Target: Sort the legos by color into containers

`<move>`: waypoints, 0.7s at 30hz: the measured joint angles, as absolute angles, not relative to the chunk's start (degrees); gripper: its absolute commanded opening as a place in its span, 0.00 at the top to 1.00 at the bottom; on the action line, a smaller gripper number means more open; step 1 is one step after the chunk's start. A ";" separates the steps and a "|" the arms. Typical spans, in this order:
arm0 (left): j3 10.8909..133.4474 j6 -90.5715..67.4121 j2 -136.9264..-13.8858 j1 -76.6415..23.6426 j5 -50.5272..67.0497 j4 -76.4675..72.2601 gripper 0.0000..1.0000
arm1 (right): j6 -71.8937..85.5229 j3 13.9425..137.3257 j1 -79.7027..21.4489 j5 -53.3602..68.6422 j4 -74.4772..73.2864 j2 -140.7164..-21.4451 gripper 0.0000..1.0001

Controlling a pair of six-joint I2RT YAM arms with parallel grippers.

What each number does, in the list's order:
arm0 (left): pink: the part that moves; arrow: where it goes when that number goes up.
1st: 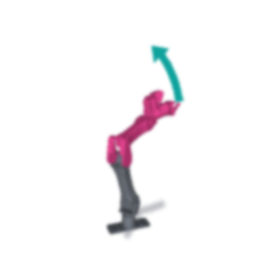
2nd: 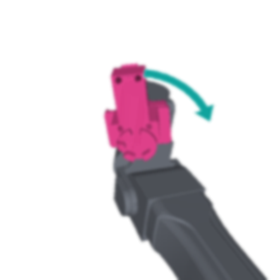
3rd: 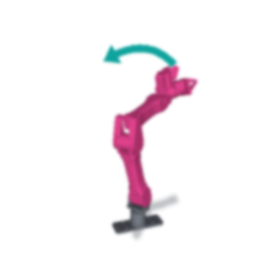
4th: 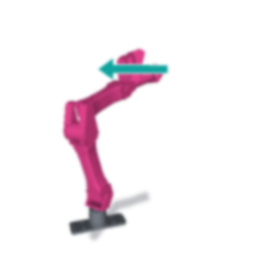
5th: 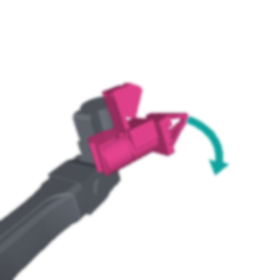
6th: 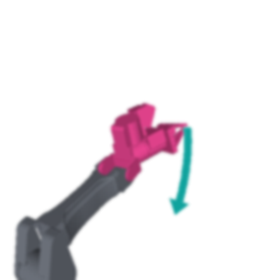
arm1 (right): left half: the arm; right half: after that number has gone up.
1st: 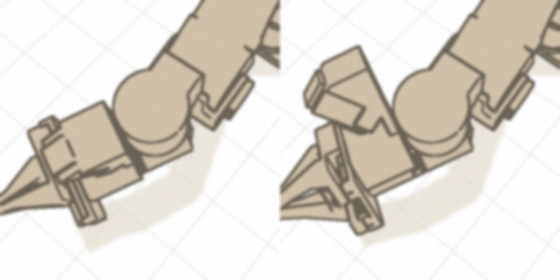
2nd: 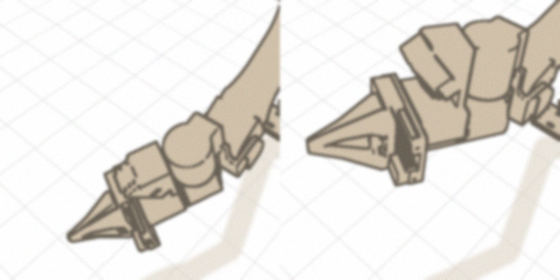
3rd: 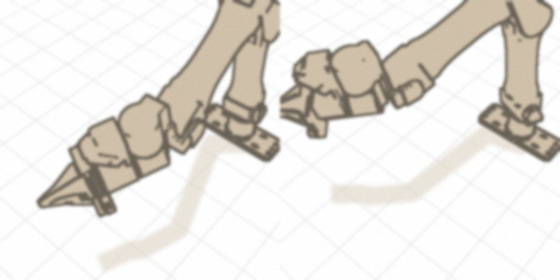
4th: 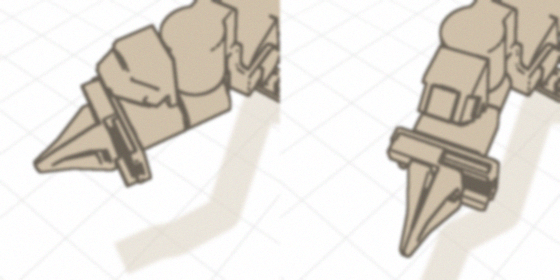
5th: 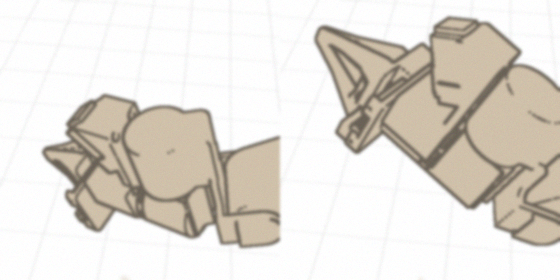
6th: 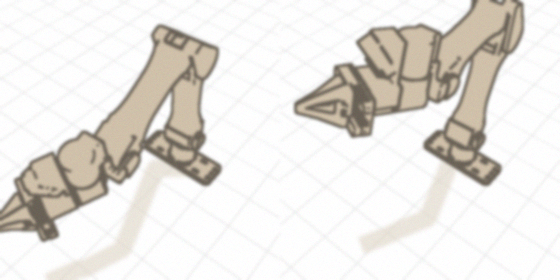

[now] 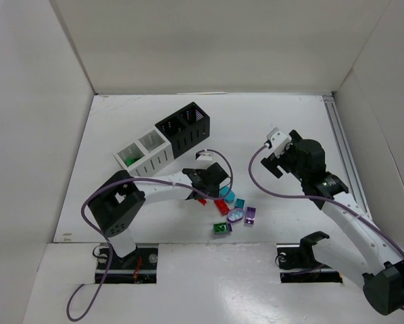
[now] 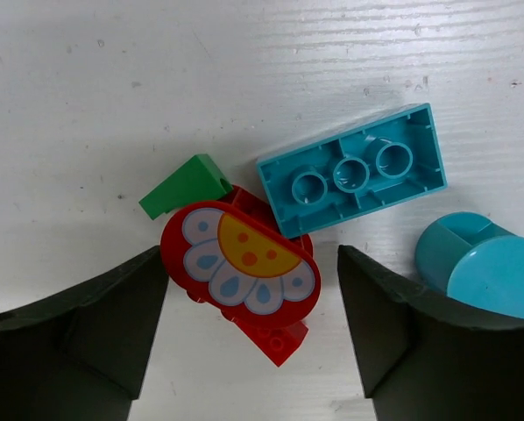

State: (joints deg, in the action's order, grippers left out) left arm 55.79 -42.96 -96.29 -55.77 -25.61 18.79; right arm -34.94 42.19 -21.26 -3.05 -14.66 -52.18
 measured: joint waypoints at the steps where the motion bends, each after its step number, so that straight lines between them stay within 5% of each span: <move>1: 55.86 -43.00 -96.29 -55.81 -25.65 18.81 0.30 | -34.94 42.15 -21.15 -3.05 -14.68 -52.14 0.00; 9: 55.86 -43.22 -95.26 -55.92 -25.74 18.52 0.54 | -34.94 42.15 -20.69 -3.05 -14.68 -52.14 0.00; 21: 55.88 -43.29 -79.61 -56.10 -28.18 20.60 0.59 | -34.94 42.15 -20.64 -2.70 -14.55 -52.58 0.00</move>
